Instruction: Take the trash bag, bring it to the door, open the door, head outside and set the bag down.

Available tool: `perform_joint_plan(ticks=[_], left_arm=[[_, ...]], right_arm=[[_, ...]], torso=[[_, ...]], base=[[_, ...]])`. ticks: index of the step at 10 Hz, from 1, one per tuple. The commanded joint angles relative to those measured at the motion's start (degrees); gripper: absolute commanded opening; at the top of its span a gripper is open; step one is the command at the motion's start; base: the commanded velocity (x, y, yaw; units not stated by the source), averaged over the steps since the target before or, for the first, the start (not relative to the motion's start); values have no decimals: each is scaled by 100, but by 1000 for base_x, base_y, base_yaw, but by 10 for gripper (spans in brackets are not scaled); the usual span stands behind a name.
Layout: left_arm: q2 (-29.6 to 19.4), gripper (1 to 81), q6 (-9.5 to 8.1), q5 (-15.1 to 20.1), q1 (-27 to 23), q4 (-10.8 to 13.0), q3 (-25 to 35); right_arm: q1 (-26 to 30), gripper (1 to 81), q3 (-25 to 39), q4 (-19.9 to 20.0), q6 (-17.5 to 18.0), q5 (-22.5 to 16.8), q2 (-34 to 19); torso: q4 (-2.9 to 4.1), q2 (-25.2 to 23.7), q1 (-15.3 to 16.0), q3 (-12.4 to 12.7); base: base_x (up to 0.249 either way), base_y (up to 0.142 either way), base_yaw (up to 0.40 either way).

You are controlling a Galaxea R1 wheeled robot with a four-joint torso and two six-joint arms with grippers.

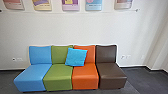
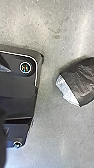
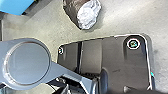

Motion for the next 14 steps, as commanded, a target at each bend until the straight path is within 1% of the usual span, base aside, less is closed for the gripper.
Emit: perform_joint_plan(ticks=[1,3,5,6,7,9,11,13,14], left_arm=[[-148,811,-15,350,-538,-91,44],[-148,811,-15,482,-634,-126,44],[-156,811,-15,491,-731,-178,44],[-165,811,-15,552,-810,-214,44],[-165,811,-15,701,-924,-284,17],[-174,811,-15,737,-1100,-354,0],[-156,811,-24,816,-1223,-363,0],[-51,811,-33,930,-1311,-407,-150],[28,811,-33,956,-1329,-407,-272]], right_arm=[[275,811,225,11,12,-299,-364],[283,811,374,-6,11,-299,-469],[283,811,444,-6,3,-299,-513],[283,811,470,11,12,-299,-548],[283,811,541,11,12,-299,-610],[292,811,680,11,12,-299,-723],[432,811,752,38,12,-299,-856],[792,811,717,125,100,-316,-970],[976,811,813,143,161,-342,-1084]], torso=[[0,-540,347,-508],[0,-951,610,-898],[0,-1367,876,-1292],[0,-1559,999,-936],[0,-1753,1126,-1084],[0,-2064,1318,-1169],[0,-2472,1576,-1189],[0,-2864,1821,-1191],[0,-3072,1949,-1191]], base=[[0,0,0],[0,0,0],[0,0,0],[0,0,0],[0,0,0],[0,0,0],[0,0,0],[0,0,0],[0,0,0]])
